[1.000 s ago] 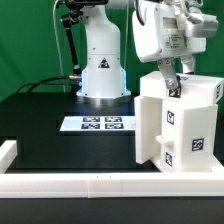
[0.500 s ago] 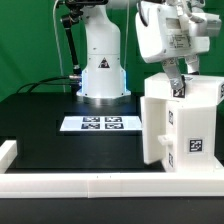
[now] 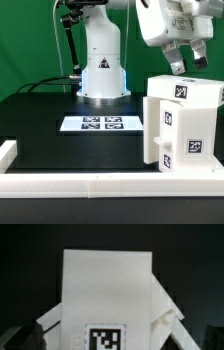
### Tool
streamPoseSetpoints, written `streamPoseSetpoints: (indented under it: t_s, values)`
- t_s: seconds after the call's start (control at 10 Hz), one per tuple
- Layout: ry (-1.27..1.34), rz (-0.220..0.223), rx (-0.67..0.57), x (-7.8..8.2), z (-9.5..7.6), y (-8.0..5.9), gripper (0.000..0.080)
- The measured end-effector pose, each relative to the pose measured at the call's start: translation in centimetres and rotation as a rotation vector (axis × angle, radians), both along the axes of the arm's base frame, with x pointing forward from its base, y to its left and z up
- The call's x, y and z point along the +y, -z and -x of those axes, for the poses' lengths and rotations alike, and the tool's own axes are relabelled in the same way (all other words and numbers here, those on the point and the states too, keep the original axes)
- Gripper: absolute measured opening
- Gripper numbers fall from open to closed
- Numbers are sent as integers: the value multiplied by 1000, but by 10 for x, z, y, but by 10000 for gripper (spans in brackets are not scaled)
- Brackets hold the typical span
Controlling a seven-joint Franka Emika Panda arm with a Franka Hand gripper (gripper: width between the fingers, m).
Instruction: Assemble cabinet
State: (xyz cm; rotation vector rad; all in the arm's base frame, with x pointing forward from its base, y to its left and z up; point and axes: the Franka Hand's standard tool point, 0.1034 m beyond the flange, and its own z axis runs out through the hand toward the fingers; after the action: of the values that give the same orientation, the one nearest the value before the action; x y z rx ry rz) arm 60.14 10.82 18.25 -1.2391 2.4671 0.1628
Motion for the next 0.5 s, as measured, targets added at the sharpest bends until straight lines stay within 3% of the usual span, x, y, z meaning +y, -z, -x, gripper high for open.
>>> streamPoseSetpoints:
  t_s: [0.3, 0.4, 0.5]
  values:
    - [-2, -5, -9, 0, -4, -3, 797]
    - [-66, 19, -15, 0, -4, -2, 797]
    - [-260, 81, -36, 1, -4, -2, 797]
